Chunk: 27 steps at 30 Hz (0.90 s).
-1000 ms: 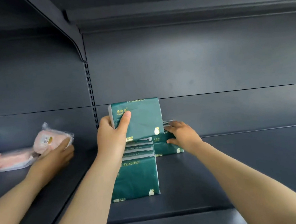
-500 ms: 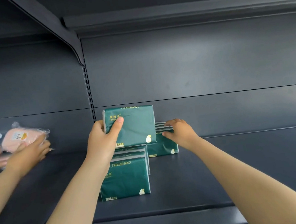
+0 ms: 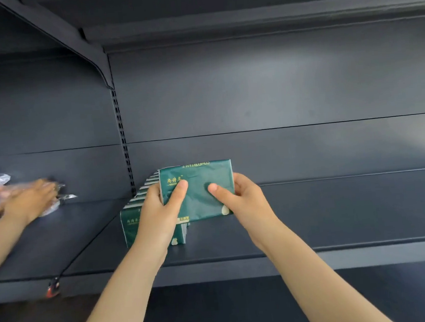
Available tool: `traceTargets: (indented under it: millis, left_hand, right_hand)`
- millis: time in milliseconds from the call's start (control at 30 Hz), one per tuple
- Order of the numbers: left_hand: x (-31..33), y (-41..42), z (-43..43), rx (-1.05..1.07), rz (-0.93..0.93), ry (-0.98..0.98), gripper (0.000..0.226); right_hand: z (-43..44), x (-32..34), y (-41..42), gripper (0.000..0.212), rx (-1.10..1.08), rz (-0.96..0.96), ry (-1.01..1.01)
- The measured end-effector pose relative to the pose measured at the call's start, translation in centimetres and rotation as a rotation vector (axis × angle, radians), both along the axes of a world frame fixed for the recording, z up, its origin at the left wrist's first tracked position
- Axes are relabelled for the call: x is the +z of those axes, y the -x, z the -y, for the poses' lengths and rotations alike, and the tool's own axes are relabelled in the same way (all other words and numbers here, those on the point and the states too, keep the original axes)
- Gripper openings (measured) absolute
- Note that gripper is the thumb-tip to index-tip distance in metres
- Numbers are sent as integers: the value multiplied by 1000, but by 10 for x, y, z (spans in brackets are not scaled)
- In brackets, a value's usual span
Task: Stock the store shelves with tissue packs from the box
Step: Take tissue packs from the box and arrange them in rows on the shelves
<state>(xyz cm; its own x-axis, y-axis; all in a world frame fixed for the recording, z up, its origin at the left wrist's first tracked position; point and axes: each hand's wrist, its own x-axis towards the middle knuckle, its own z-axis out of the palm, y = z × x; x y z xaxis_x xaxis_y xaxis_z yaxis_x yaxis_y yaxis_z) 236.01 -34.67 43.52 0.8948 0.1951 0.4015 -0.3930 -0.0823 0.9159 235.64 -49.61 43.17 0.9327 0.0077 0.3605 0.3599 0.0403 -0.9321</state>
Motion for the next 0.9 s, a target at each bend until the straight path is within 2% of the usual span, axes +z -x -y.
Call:
traceTargets:
  millis: [133, 200, 300, 367, 433, 567, 733, 833, 900]
  left_hand:
    - [-7, 2, -8, 10, 95, -304, 18]
    - [-6, -1, -20, 94, 173, -581, 32]
    - [-3, -13, -39, 285, 247, -1118, 65]
    - [-2, -27, -49, 304, 263, -1330, 72]
    - [-4, -42, -59, 257, 255, -1454, 75]
    - [-11, -69, -69, 186, 264, -1591, 77]
    - [-16, -80, -72, 202, 365, -1573, 83]
    - [-24, -91, -76, 245, 510, -1555, 68]
    - [-25, -94, -78, 216, 520, -1570, 63]
  right_hand:
    - [10, 3, -4, 21, -88, -13, -16]
    - [20, 4, -13, 21, -142, -12, -21]
    - [31, 4, -36, 27, -243, -28, 10]
    - [32, 1, -59, 29, -311, -61, 56]
    - [28, -6, -85, 28, -372, -91, 118]
    - [11, -20, -128, 32, -445, -105, 267]
    - [2, -38, -164, 35, -593, -77, 516]
    - [3, -48, -172, 44, -675, -50, 649]
    - [3, -52, -174, 46, -663, -92, 681]
